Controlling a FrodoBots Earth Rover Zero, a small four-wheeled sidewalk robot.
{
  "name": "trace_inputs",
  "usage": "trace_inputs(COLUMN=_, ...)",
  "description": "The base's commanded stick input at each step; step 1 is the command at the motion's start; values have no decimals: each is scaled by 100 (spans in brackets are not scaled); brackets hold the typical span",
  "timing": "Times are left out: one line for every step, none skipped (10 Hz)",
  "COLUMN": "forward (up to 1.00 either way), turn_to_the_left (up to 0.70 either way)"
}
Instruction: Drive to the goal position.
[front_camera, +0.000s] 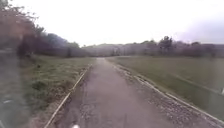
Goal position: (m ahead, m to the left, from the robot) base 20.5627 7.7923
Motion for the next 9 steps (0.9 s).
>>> trace_inputs(forward=45, turn_to_the_left=0)
trace_inputs(forward=45, turn_to_the_left=0)
trace_inputs(forward=45, turn_to_the_left=0)
trace_inputs(forward=45, turn_to_the_left=27)
trace_inputs(forward=45, turn_to_the_left=27)
trace_inputs(forward=45, turn_to_the_left=14)
trace_inputs(forward=45, turn_to_the_left=4)
trace_inputs(forward=45, turn_to_the_left=0)
trace_inputs(forward=45, turn_to_the_left=0)
